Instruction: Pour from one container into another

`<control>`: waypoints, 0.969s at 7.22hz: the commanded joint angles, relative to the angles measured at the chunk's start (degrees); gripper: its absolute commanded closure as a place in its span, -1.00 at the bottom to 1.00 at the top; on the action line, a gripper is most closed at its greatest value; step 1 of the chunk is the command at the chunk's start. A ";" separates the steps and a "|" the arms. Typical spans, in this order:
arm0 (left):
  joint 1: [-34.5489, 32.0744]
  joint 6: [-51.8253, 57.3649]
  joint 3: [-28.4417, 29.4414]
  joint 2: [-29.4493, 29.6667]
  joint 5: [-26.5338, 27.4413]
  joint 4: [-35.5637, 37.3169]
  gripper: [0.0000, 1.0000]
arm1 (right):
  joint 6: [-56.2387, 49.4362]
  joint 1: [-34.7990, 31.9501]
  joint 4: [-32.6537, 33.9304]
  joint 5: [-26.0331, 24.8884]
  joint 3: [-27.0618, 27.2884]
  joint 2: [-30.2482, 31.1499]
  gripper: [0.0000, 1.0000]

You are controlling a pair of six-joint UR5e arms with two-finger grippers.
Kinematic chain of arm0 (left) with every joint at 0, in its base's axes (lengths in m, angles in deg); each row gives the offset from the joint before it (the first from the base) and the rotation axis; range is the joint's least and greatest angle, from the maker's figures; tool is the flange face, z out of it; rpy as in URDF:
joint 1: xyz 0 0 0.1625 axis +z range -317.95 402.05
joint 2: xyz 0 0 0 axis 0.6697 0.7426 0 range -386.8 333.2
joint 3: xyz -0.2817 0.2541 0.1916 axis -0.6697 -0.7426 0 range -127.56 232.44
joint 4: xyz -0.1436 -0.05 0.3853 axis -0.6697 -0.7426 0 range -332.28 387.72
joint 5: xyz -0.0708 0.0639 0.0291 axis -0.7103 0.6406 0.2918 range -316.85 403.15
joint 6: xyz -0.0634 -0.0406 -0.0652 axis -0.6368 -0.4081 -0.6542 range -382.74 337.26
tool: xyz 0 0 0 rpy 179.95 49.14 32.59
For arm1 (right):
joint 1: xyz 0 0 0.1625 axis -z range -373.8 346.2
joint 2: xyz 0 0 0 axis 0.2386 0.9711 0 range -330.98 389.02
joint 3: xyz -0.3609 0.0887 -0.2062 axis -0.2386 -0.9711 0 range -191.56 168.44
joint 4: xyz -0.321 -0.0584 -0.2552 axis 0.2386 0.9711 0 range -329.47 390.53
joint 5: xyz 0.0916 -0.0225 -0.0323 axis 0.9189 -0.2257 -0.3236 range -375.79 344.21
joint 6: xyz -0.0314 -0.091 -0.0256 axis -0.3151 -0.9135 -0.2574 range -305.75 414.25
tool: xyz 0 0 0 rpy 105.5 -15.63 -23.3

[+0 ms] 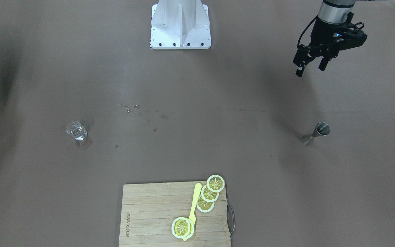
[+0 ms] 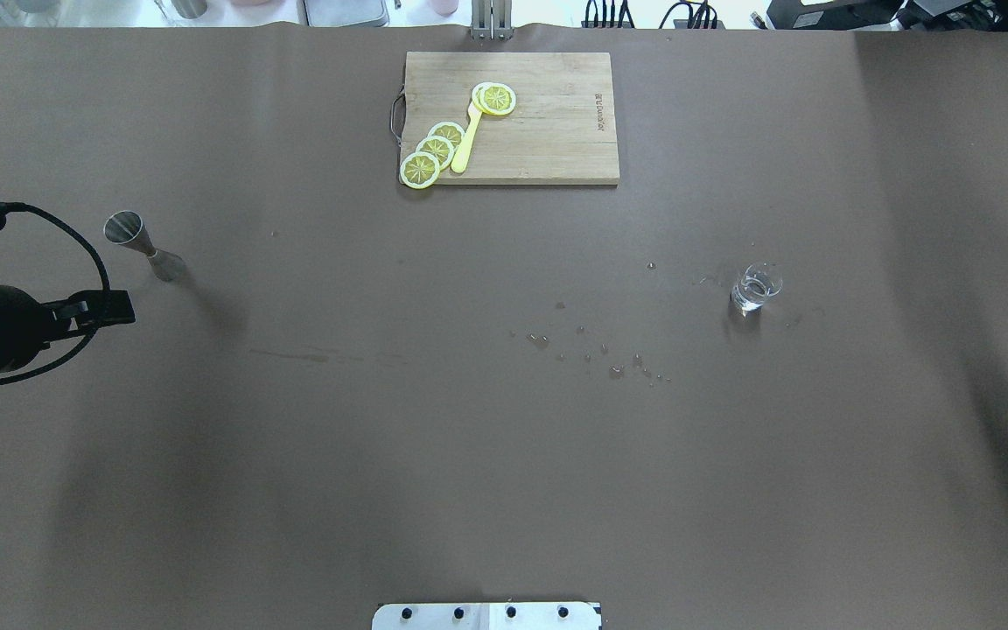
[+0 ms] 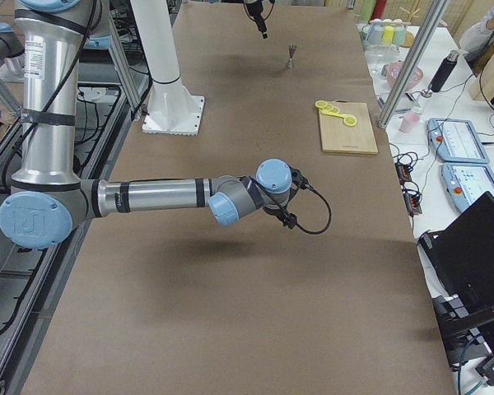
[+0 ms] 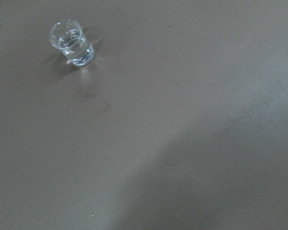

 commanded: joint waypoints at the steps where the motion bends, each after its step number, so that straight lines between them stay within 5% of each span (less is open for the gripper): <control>1: 4.86 -3.08 0.95 -1.11 11.59 -4.18 -0.96 | 0.15 3.96 -7.09 0.68 -0.65 0.02 -1.00; 5: 14.44 -6.71 6.58 -0.06 35.40 -11.51 -0.96 | 0.50 7.83 -21.41 0.77 -6.70 -0.68 -1.00; 7: 14.54 -6.97 7.98 -0.24 35.45 -10.73 -0.96 | 0.50 10.12 -28.01 0.77 -8.99 -1.38 -1.00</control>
